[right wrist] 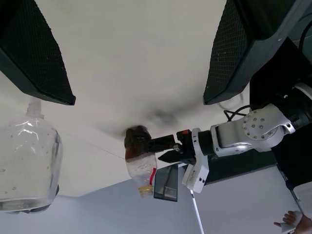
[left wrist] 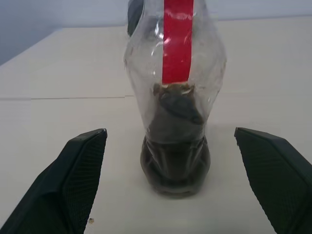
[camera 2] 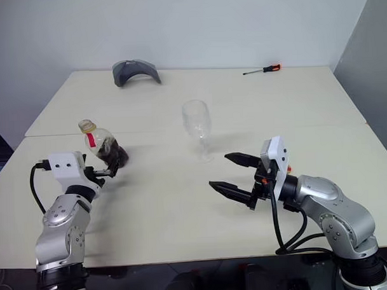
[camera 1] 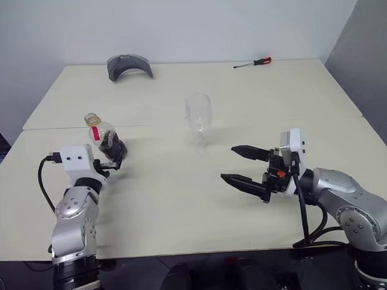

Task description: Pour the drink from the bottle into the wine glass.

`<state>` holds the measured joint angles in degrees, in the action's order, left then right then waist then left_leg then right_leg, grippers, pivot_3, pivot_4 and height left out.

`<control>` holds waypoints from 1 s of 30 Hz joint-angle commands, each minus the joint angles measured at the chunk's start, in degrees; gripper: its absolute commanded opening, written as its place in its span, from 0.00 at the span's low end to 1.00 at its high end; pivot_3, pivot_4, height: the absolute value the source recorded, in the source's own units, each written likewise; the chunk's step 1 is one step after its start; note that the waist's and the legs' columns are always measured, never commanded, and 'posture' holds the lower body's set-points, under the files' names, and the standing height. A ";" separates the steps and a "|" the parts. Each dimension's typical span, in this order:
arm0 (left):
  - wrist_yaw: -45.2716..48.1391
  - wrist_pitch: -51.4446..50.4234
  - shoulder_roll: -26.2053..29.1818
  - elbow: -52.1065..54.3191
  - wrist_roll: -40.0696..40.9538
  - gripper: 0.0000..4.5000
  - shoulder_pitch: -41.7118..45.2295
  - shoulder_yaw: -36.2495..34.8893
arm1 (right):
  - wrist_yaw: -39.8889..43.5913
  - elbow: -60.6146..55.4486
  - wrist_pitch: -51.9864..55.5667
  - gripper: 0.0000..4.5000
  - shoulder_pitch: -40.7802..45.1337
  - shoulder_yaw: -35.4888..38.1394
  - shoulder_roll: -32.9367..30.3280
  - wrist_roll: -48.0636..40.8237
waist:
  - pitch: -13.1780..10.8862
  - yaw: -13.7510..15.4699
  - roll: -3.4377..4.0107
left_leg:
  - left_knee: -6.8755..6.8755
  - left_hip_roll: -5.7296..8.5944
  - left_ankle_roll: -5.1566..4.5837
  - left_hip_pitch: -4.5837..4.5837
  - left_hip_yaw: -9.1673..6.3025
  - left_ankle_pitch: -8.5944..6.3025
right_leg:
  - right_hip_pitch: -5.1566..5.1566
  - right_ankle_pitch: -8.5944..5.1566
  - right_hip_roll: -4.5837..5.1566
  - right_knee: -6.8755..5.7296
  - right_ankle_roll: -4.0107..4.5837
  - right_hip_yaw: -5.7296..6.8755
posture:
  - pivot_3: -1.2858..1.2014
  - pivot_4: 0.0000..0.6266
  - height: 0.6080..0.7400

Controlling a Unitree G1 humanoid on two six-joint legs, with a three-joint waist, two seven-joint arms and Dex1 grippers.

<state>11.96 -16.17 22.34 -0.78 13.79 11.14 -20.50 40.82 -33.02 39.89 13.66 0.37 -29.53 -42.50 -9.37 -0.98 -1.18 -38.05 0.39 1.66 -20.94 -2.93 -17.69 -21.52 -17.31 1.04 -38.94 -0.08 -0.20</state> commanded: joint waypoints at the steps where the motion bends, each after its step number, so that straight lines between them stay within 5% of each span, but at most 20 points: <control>1: 1.21 3.62 1.57 -3.57 -0.65 1.00 3.50 0.16 | -0.80 -2.63 -0.73 0.99 0.13 0.29 -0.19 -0.60 | -0.01 0.18 -0.02 | -0.01 0.00 0.00 0.00 -0.01 0.00 | 0.00 0.00 0.00 0.00 0.00 0.02 | 0.52 0.24 1.00; 21: 6.54 21.16 3.82 -32.47 -3.50 1.00 19.69 3.68 | -4.45 -3.37 -0.76 0.99 0.04 -0.60 1.61 -0.78 | -0.01 0.67 -0.03 | -0.02 0.00 0.02 -0.07 -0.06 0.02 | -0.05 0.01 0.03 -0.01 -0.01 0.14 | 0.52 0.24 1.00; 24: 7.13 22.36 3.61 -34.07 -3.23 0.88 20.33 3.77 | -4.70 -3.49 -0.87 1.00 -0.17 -0.69 1.70 -0.63 | -0.02 0.66 -0.03 | -0.03 0.00 0.05 -0.08 -0.04 0.03 | -0.07 0.01 0.04 -0.01 -0.01 0.14 | 0.52 0.24 1.00; 30: 7.94 23.71 3.84 -35.49 -3.20 0.45 20.79 3.96 | -5.10 -3.30 -0.96 1.00 0.01 -0.51 1.64 -0.69 | -0.01 0.67 -0.03 | -0.04 0.00 0.09 -0.14 -0.06 0.05 | -0.12 0.01 0.05 -0.01 0.00 0.16 | 0.52 0.24 1.00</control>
<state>19.56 5.85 25.57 -36.43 10.39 30.50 -16.34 36.02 -33.76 39.86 13.38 -0.75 -28.04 -42.25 -9.39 -0.31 -1.21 -38.09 0.39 1.74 -21.08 -2.99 -17.64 -21.65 -17.30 1.09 -38.95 -0.08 -0.04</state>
